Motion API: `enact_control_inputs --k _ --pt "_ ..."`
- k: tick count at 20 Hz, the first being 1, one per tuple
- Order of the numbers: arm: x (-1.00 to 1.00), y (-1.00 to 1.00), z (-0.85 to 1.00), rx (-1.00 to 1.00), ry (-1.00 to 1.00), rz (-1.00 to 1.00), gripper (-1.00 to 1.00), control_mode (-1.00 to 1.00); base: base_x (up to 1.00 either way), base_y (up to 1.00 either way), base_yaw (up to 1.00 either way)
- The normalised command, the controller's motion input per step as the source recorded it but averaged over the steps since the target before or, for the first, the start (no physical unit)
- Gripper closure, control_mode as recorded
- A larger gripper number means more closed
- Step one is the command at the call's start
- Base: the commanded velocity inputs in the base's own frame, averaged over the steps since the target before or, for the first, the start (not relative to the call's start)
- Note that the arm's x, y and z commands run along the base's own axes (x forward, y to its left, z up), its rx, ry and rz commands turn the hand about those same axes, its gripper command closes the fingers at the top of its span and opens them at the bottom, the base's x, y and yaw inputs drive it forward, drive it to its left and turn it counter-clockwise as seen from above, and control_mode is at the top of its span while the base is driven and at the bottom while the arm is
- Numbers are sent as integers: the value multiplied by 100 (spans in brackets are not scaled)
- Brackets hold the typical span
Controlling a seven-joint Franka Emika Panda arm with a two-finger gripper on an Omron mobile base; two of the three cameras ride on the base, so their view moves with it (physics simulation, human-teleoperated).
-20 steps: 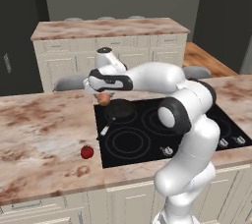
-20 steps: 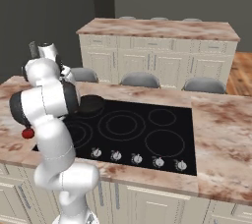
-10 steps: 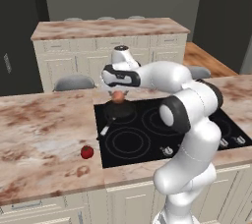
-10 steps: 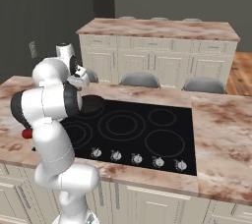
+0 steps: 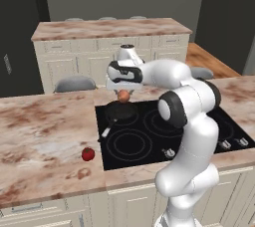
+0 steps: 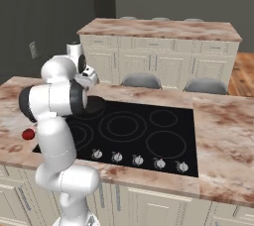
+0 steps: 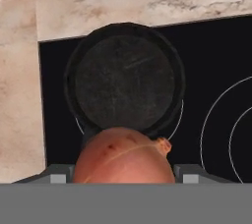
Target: Place the pan on the rear left burner on the stove. Then place the tomato and the onion in the pan and turn on the rear left burner.
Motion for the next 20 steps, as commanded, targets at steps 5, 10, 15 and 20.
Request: enact_control_inputs --k 5,10,15,20 --pt "16 0 -13 0 5 -1 100 -100 0 0 0" --pt "1 0 -43 0 4 0 100 -100 0 0 0" --pt "0 -3 -39 0 0 0 100 -100 0 0 0" --pt "0 -6 -26 0 0 0 100 -100 0 0 0"
